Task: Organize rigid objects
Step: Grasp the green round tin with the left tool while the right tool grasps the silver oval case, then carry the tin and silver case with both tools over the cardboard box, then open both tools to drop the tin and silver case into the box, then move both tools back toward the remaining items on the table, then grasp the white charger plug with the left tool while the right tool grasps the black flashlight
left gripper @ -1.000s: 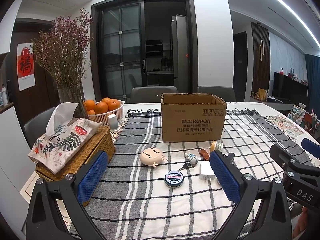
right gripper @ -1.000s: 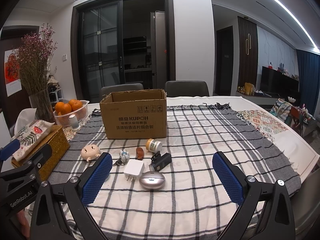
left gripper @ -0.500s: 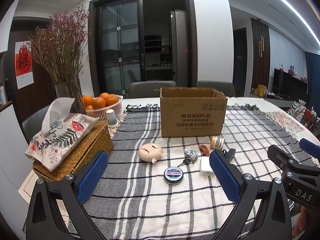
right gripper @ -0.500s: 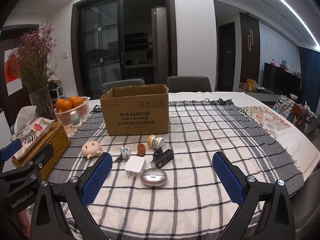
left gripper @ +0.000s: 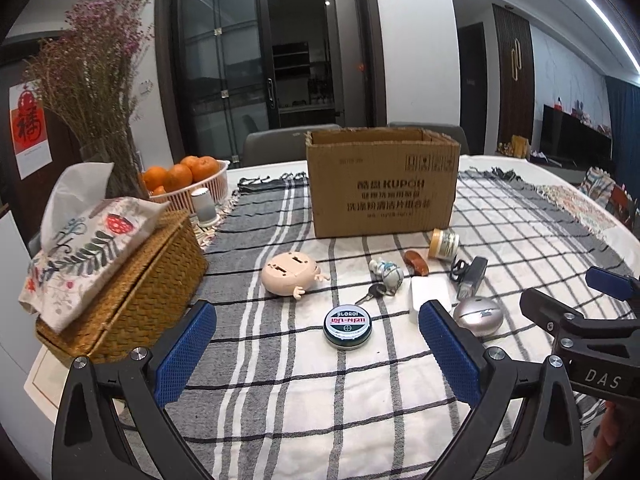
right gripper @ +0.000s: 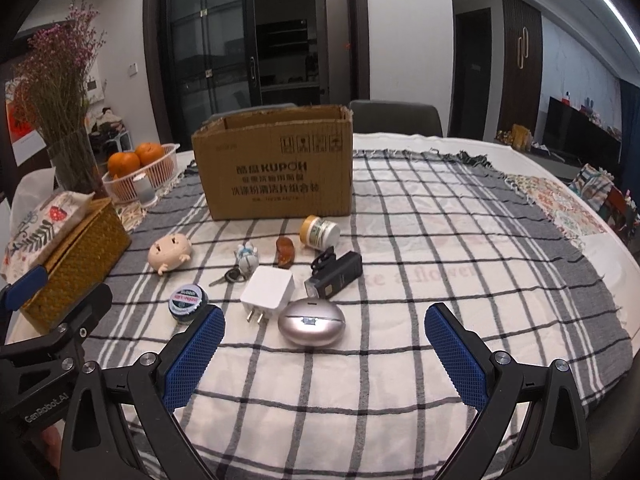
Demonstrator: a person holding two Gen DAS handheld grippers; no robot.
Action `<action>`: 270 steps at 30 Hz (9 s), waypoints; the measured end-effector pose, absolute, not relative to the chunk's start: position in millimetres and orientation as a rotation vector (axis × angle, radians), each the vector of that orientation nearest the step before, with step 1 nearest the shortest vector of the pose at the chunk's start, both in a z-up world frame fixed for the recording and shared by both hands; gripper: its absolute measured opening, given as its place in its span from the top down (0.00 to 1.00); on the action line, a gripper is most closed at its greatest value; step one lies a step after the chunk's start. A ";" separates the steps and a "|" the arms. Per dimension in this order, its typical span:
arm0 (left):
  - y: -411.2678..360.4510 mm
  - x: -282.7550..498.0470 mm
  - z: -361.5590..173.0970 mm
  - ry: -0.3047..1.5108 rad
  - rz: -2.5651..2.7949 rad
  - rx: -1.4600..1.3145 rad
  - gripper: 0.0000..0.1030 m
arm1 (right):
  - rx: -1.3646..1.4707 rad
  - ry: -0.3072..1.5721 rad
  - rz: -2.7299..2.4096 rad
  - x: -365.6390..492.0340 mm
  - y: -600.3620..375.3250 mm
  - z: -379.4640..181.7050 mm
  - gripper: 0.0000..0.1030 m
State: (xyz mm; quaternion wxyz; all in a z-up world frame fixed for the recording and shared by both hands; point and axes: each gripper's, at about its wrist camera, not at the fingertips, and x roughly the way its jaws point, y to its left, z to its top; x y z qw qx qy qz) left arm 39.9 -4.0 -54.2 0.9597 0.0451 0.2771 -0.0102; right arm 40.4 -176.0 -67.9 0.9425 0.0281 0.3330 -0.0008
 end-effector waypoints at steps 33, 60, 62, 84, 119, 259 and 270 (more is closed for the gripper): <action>-15.0 133.1 -135.6 0.823 -0.131 0.141 0.15 | 0.018 0.846 0.026 115.4 -169.3 -147.0 0.11; -22.5 137.7 -137.6 0.881 -0.166 0.138 0.51 | 0.043 0.865 0.073 117.8 -169.6 -151.7 0.36; -22.1 133.9 -133.6 0.871 -0.166 0.131 0.51 | 0.047 0.859 0.078 116.1 -169.9 -149.7 0.36; -16.4 106.7 -64.5 0.693 -0.149 0.054 0.51 | 0.062 0.680 0.081 93.6 -174.6 -87.4 0.36; -8.9 192.4 35.2 0.521 -0.161 0.019 0.51 | 0.141 0.474 0.036 176.8 -184.5 17.7 0.36; -79.2 151.9 -46.6 0.952 -0.169 0.138 0.27 | -0.208 1.020 0.414 190.1 -201.3 -62.6 0.29; -94.8 155.3 -83.3 1.065 -0.241 0.136 0.27 | -0.250 1.111 0.502 194.3 -202.0 -96.4 0.29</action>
